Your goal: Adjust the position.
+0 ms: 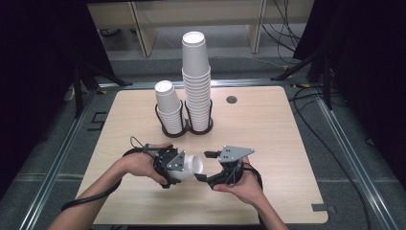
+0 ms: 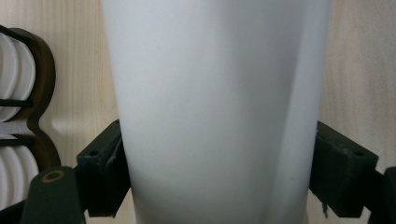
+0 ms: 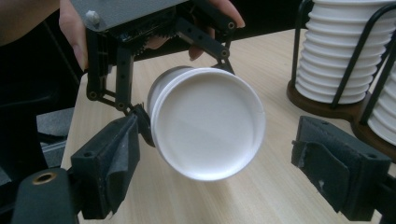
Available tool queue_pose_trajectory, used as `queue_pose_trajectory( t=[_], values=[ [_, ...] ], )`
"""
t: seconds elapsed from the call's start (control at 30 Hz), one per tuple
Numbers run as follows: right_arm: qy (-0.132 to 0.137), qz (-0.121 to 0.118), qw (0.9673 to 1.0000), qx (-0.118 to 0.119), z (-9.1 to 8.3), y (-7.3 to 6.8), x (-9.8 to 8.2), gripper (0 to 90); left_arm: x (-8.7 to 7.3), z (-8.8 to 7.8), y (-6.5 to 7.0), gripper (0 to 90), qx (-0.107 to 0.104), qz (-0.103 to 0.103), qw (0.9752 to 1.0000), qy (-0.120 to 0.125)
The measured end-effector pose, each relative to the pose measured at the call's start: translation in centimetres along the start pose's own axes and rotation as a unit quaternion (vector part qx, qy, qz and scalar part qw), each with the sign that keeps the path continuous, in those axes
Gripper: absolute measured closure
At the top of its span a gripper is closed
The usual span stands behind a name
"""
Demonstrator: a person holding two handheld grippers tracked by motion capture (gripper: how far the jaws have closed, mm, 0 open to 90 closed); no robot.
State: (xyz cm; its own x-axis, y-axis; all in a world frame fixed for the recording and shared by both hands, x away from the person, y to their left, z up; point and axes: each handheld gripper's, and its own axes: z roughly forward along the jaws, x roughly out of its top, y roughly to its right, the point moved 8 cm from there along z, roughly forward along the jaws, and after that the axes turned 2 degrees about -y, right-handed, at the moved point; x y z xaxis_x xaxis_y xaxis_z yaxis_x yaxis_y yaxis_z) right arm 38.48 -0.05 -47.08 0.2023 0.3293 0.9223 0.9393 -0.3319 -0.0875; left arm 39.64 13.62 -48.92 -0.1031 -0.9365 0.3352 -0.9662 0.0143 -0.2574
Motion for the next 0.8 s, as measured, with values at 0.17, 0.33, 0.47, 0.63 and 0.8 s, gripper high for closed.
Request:
queue_pose_trajectory(
  t=[0.17, 0.33, 0.47, 0.63, 0.8],
  values=[
    [-0.004, -0.006, 1.0000, 0.004, 0.4, 0.0, -0.1, 15.4, 0.0, 0.0, 0.0, 18.0, -0.001, 0.002, 1.0000, -0.003],
    [-0.005, -0.006, 0.9999, 0.013, 0.9, -0.2, -0.2, 15.4, 0.0, -0.1, 0.1, 18.0, -0.005, 0.012, 0.9999, -0.010],
    [-0.007, -0.005, 0.9998, 0.020, 1.1, -0.3, -0.2, 15.4, -0.1, -0.1, 0.2, 17.9, -0.009, 0.016, 0.9997, -0.015],
    [-0.017, -0.009, 0.9996, 0.023, 1.3, -0.4, -0.2, 15.4, 0.0, -0.1, 0.3, 17.9, -0.010, 0.021, 0.9996, -0.019],
    [-0.019, -0.017, 0.9993, 0.028, 1.6, -0.6, -0.2, 15.5, 0.1, -0.1, 0.5, 17.9, -0.014, 0.024, 0.9994, -0.018]
  ],
)
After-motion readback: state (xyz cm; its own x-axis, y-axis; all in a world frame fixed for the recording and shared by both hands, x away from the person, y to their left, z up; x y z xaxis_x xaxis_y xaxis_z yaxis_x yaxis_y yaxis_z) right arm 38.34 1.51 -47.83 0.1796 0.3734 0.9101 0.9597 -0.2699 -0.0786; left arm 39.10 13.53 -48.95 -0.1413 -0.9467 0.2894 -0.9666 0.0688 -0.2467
